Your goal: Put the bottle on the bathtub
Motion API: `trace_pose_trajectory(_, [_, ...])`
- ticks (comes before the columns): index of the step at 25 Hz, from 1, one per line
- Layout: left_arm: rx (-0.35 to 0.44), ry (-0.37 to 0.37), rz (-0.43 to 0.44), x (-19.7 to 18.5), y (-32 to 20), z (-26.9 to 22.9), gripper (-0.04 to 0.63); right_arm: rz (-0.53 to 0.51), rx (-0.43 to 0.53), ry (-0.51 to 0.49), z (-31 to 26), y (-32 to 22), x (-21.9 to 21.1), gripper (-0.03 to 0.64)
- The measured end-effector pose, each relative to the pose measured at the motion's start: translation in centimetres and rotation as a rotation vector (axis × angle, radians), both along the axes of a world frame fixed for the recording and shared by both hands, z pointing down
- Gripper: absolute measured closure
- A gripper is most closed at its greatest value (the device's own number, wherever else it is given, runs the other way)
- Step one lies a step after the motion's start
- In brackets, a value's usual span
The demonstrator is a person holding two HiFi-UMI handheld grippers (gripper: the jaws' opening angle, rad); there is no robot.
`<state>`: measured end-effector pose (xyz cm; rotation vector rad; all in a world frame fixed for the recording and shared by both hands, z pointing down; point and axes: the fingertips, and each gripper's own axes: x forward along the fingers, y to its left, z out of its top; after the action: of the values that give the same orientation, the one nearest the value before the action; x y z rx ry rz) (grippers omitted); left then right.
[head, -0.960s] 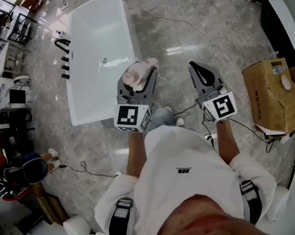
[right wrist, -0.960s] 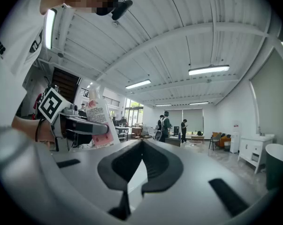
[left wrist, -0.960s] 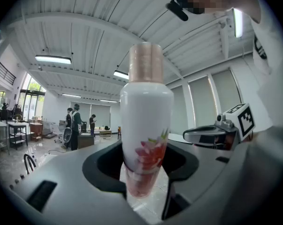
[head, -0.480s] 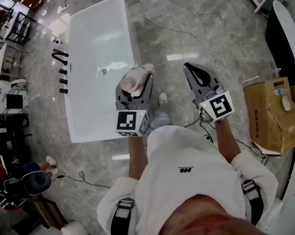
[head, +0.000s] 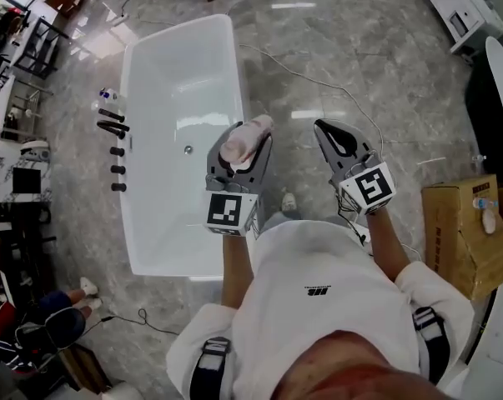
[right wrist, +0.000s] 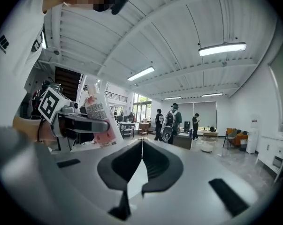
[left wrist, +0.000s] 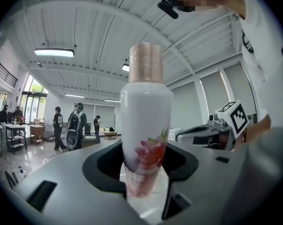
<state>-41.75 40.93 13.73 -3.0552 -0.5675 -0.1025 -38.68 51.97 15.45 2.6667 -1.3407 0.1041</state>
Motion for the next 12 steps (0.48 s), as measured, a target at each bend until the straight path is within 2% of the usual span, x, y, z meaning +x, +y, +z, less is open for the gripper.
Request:
trace_pose_trajectory(5, [-0.041, -0.026, -0.007, 5.3, -9.2, 0.0, 0.373, 0.01, -0.02, -0.031, 0.1, -8.3, 5.4, 0.621])
trace_pose_trajectory(7, [-0.052, -0.036, -0.011, 7.2, -10.7, 0.6, 0.373, 0.011, -0.022, -0.03, 0.3, -9.6, 7.4, 0.621])
trace_pose_trajectory(9, [-0.049, -0.04, -0.018, 8.8, -10.6, 1.1, 0.373, 0.006, -0.019, -0.025, 0.4, -9.5, 8.9, 0.621])
trace_pose_trajectory(12, [-0.036, -0.044, -0.027, 11.4, -6.4, 2.0, 0.373, -0.006, -0.004, -0.023, 1.1, -5.5, 11.4, 0.621])
